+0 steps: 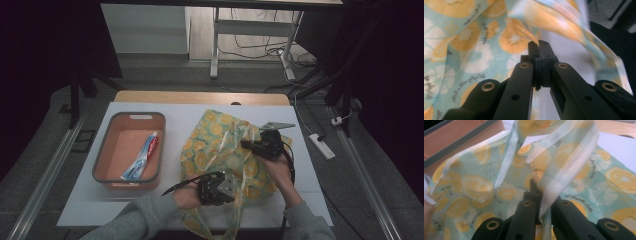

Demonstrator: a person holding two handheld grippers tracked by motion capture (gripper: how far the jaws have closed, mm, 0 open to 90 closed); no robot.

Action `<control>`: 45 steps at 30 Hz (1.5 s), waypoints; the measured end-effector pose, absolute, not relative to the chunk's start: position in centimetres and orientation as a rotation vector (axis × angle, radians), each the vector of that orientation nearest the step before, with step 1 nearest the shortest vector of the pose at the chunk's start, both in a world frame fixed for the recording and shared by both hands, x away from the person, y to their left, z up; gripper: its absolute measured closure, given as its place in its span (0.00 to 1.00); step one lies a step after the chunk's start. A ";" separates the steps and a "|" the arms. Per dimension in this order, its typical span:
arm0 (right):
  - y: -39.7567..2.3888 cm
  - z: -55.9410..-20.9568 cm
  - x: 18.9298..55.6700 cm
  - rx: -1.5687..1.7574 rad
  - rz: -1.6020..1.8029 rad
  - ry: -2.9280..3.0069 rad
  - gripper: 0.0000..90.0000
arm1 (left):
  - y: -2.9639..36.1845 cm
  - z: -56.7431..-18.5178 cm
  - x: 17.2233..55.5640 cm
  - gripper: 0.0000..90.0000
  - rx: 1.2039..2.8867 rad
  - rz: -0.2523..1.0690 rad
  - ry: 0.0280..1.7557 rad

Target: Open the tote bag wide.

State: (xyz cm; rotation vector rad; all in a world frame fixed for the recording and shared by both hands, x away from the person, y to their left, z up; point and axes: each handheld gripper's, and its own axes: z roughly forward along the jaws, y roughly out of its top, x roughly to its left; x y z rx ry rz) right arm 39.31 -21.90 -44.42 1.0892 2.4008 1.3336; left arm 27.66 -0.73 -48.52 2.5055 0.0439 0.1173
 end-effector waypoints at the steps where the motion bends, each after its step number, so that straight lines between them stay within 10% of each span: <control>1: -22.5 -44.2 39.4 1.100 1.327 2.381 1.00 | 0.2 -48.0 26.8 0.99 2.485 0.102 0.006; 14: -23.6 -44.7 39.9 1.150 1.239 2.342 0.99 | 4.6 -47.4 24.7 0.98 2.434 0.122 0.033; 20: -23.2 -44.8 39.3 1.113 1.253 2.378 0.99 | 5.4 -46.4 25.6 0.54 2.372 0.244 0.212; 33: -23.8 -44.3 38.8 1.095 1.296 2.371 0.99 | 2.5 -47.5 30.8 0.46 2.541 0.464 0.542; 38: -24.4 -44.1 38.8 1.109 1.317 2.358 0.99 | 1.3 -48.5 32.1 0.50 2.579 0.524 0.574; 45: -25.1 -43.9 38.7 1.107 1.345 2.361 0.99 | 1.9 -48.4 33.1 0.99 2.592 0.499 0.576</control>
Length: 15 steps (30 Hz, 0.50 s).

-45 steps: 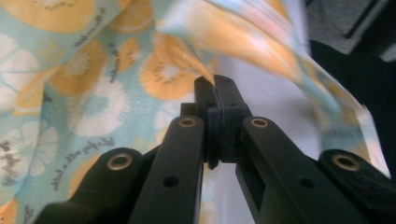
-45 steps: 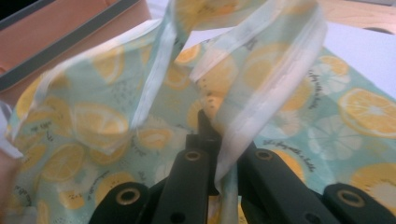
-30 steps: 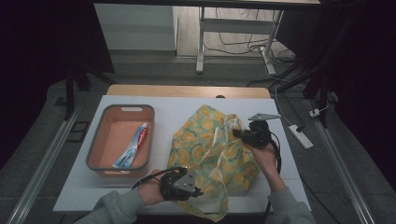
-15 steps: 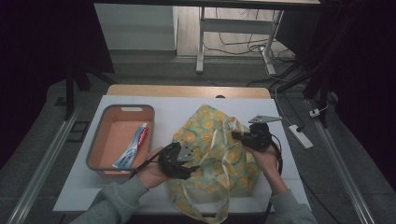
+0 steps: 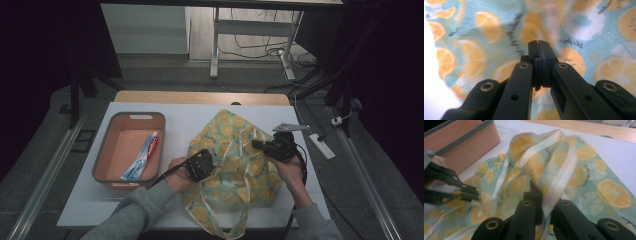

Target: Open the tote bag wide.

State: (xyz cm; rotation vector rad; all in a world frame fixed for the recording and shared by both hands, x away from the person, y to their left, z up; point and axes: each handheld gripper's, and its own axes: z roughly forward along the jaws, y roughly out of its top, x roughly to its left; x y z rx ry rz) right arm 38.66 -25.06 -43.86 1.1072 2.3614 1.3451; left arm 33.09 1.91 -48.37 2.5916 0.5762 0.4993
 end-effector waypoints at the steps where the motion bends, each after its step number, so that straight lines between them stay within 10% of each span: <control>1: -25.1 -43.9 38.7 1.107 1.345 2.361 0.99 | 2.4 -47.8 33.1 0.99 2.575 0.487 0.579; 6: -25.5 -43.6 38.5 1.095 1.395 2.360 0.99 | 4.8 -44.6 33.0 0.99 2.414 0.418 0.617; 9: -25.2 -43.6 38.5 1.081 1.377 2.370 0.99 | 3.5 -44.9 31.8 0.51 2.413 0.418 0.569; 15: -25.0 -43.7 38.4 1.077 1.378 2.376 0.99 | 0.6 -47.3 32.6 0.35 2.435 0.395 0.596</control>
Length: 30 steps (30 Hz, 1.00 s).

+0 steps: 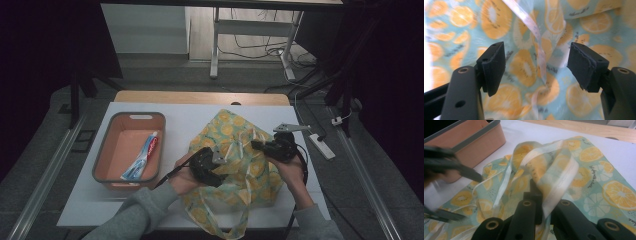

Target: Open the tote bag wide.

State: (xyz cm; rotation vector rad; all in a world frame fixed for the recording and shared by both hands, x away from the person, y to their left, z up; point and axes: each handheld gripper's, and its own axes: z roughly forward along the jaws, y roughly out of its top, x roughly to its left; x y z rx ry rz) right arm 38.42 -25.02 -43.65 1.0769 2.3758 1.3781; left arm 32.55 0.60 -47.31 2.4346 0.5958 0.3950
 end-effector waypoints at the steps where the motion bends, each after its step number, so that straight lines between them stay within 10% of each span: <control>1: -25.0 -43.6 38.4 1.077 1.377 2.374 0.99 | 0.2 -47.9 32.8 0.38 2.462 0.406 0.602; 10: -25.6 -43.6 38.5 1.089 1.388 2.362 0.99 | 0.6 -49.3 33.8 0.97 2.513 0.416 0.644; 22: -25.9 -43.3 38.4 1.081 1.404 2.352 0.99 | 7.5 -41.4 35.2 0.98 2.310 0.465 0.718; 30: -24.8 -44.5 38.9 1.068 1.347 2.418 0.99 | 8.5 -43.2 39.4 0.98 2.443 0.473 0.860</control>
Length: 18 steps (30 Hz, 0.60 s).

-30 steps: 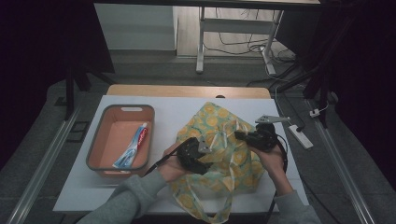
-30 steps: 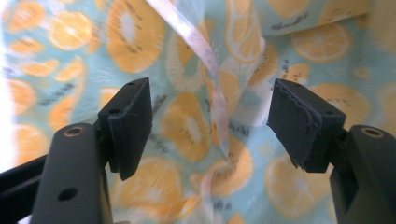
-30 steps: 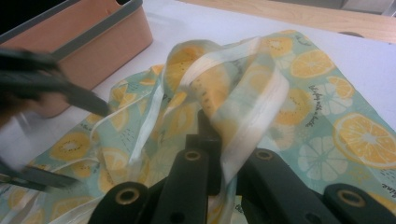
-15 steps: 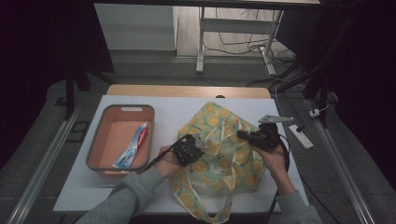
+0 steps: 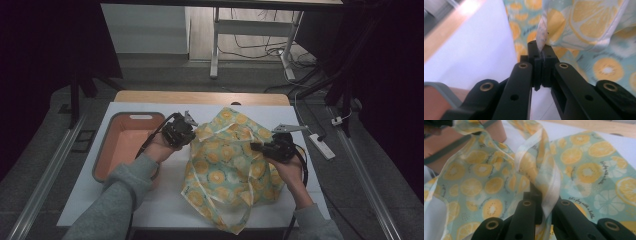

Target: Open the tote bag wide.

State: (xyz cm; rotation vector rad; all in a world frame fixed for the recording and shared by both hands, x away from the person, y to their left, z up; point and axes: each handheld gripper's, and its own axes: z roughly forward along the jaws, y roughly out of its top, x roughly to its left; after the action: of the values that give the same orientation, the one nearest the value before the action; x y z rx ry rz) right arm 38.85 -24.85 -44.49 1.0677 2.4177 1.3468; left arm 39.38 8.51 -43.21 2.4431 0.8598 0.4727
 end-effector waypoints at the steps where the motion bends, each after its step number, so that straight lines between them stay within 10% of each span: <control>1: -24.7 -44.7 38.9 1.061 1.337 2.421 0.99 | 8.2 -43.6 39.6 0.98 2.470 0.475 0.865; 13: -23.9 -46.6 39.3 1.083 1.289 2.466 0.99 | 6.9 -45.8 41.3 0.90 2.556 0.404 0.902; 18: -24.2 -46.1 39.2 1.072 1.324 2.439 0.99 | 8.1 -44.8 40.8 0.62 2.425 0.368 0.909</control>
State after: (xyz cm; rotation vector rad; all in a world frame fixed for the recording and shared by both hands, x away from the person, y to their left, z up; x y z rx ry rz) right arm 39.16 -24.21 -46.06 1.0723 2.4394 1.3236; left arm 40.81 8.14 -44.78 2.4247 0.9090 0.3682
